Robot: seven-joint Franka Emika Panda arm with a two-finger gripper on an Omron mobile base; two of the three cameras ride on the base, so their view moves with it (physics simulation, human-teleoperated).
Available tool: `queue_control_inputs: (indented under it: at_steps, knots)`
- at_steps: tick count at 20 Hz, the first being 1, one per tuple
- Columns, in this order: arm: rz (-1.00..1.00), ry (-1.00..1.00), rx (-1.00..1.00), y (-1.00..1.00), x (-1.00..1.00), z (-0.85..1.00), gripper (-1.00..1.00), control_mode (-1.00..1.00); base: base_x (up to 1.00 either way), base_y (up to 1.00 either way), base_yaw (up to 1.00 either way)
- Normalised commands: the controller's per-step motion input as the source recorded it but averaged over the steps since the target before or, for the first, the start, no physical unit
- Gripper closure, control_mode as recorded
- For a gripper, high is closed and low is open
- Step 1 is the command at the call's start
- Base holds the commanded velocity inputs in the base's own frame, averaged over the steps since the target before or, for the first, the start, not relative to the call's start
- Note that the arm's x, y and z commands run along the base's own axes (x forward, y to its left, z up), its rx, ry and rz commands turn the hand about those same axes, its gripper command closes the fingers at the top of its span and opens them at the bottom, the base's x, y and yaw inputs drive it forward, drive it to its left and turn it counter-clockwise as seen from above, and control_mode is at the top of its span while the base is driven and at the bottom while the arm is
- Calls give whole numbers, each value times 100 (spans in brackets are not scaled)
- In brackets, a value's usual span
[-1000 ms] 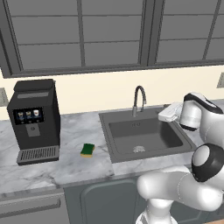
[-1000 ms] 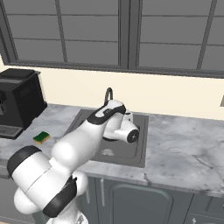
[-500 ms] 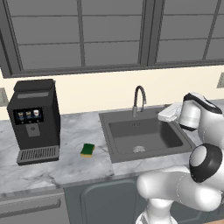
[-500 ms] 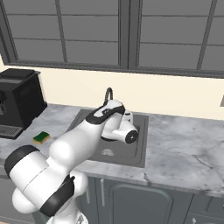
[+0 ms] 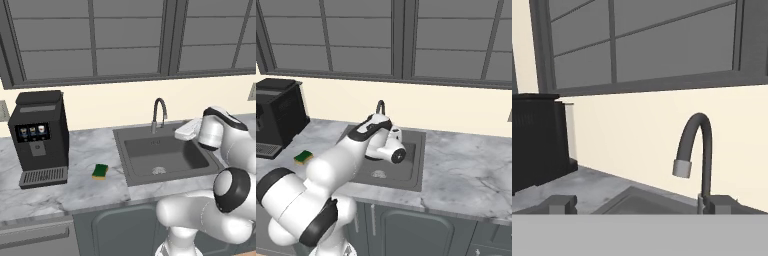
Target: Soak the sponge with water for a few seconds and then drop it inside the sink.
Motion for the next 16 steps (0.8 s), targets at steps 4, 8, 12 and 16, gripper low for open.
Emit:
queue_control_inputs:
  at_steps: [4, 8, 12, 16]
  knots:
    - [0, 0, 0, 1, 10, -19, -100, -100, 0, 0, 0]
    - [0, 0, 0, 0, 4, -18, -100, -100, 0, 0, 0]
    - [0, 0, 0, -1, 6, -5, -100, -100, 0, 0, 0]
    - [0, 0, 0, -3, 13, 0, -100, -100, 0, 0, 0]
